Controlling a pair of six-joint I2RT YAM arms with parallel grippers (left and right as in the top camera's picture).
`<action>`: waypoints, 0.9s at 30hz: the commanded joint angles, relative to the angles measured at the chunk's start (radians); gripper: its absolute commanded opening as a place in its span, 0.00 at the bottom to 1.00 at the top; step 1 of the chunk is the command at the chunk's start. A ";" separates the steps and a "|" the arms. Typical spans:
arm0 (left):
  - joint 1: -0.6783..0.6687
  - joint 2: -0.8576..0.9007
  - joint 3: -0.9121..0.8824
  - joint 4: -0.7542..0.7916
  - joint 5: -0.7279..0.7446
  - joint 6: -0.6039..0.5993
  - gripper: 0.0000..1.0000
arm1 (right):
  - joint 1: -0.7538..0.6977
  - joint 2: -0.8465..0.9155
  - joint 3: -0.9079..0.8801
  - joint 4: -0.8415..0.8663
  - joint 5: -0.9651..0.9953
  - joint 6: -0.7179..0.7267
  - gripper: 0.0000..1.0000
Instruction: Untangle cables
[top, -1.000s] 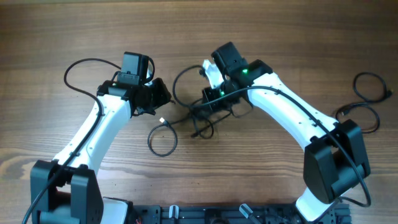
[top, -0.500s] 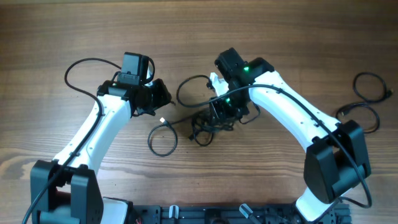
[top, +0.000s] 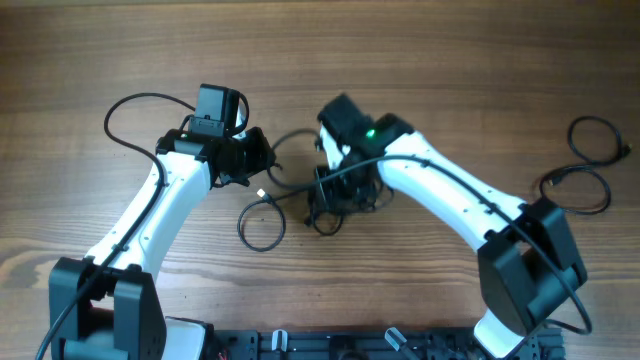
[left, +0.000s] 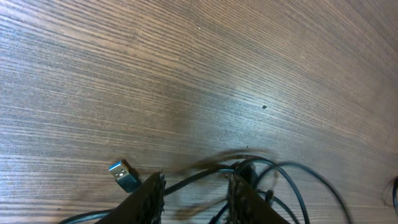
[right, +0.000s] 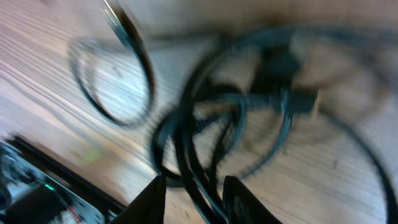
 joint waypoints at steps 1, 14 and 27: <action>0.005 0.002 0.004 0.001 0.005 0.016 0.37 | 0.058 0.007 -0.095 -0.033 0.021 0.027 0.30; 0.005 0.002 0.004 0.003 0.001 0.016 0.39 | 0.047 -0.053 0.000 -0.013 -0.014 0.076 0.27; 0.005 0.002 0.004 -0.001 0.001 0.016 0.39 | 0.076 -0.051 -0.008 0.088 0.172 0.714 0.34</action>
